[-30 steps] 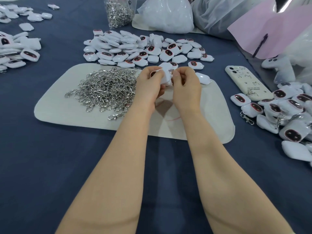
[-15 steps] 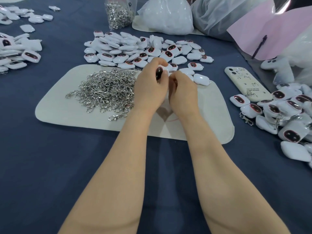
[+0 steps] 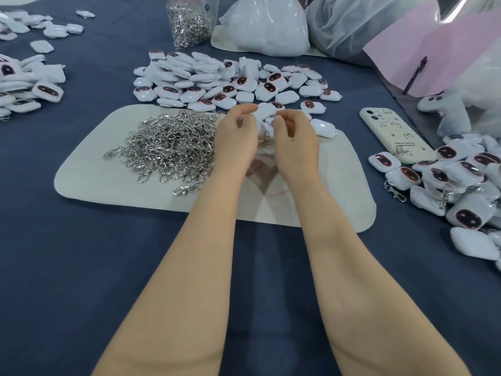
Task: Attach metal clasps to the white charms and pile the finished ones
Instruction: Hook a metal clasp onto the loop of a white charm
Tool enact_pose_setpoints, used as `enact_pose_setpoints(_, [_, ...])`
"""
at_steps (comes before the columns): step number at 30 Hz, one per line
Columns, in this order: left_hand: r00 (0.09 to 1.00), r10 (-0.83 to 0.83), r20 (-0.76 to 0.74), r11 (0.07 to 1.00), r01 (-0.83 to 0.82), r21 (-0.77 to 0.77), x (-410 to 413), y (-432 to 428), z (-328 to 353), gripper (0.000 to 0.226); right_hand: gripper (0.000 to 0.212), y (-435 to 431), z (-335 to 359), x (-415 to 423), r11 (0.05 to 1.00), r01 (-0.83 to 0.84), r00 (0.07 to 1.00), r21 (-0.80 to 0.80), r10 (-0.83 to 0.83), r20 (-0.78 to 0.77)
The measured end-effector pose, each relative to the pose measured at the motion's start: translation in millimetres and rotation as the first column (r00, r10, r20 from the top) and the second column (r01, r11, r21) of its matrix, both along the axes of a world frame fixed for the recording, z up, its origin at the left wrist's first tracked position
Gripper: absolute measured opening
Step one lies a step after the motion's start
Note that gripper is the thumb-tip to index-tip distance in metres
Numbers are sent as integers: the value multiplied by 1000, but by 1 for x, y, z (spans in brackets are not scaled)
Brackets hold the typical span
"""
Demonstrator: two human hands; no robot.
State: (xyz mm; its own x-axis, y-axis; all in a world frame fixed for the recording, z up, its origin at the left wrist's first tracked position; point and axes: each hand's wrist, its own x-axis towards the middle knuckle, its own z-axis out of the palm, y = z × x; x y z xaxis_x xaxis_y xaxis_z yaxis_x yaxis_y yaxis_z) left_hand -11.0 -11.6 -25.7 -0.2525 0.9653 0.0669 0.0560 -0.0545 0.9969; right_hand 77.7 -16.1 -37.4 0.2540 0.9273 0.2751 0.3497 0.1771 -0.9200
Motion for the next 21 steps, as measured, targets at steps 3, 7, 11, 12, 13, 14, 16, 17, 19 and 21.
enact_pose_setpoints(3, [993, -19, -115, 998, 25, 51, 4, -5, 4, 36, 13, 0, 6, 2, 993, -96, 995, -73, 95, -14])
enact_pose_setpoints(7, [998, 55, -26, 998, -54, 35, 14, -10, 10, 33, 8, -7, 18, 16, 983, -125, 990, -137, 113, -89])
enact_pose_setpoints(11, [998, 32, 60, 999, -33, 24, 47, -12, 20, 16, 9, -14, 35, 42, 992, -11, 998, -128, 4, -60])
enact_pose_setpoints(12, [997, 9, 80, 1000, -11, 24, 59, -13, 24, 14, 6, -16, 38, 52, 992, 37, 998, -123, -44, -54])
enact_pose_setpoints(13, [995, -21, 94, 1000, 18, 25, 73, -13, 27, 12, 5, -18, 41, 63, 989, 98, 994, -110, -103, -42])
enact_pose_setpoints(14, [993, -60, 99, 998, 57, 29, 88, -14, 30, 11, 6, -22, 43, 75, 982, 166, 985, -87, -169, -23])
enact_pose_setpoints(16, [984, -152, 88, 988, 149, 42, 120, -18, 35, 12, 12, -31, 47, 101, 952, 305, 952, -18, -305, 13])
enact_pose_setpoints(17, [977, -199, 82, 980, 196, 44, 135, -21, 37, 11, 16, -36, 48, 114, 928, 374, 927, 12, -374, 26])
enact_pose_setpoints(19, [958, -279, 62, 960, 277, 38, 164, -27, 39, 4, 21, -46, 50, 141, 864, 500, 863, 59, -503, 41])
enact_pose_setpoints(21, [938, -346, 31, 938, 345, 33, 190, -35, 39, 3, 24, -55, 50, 165, 798, 594, 794, 100, -602, 83])
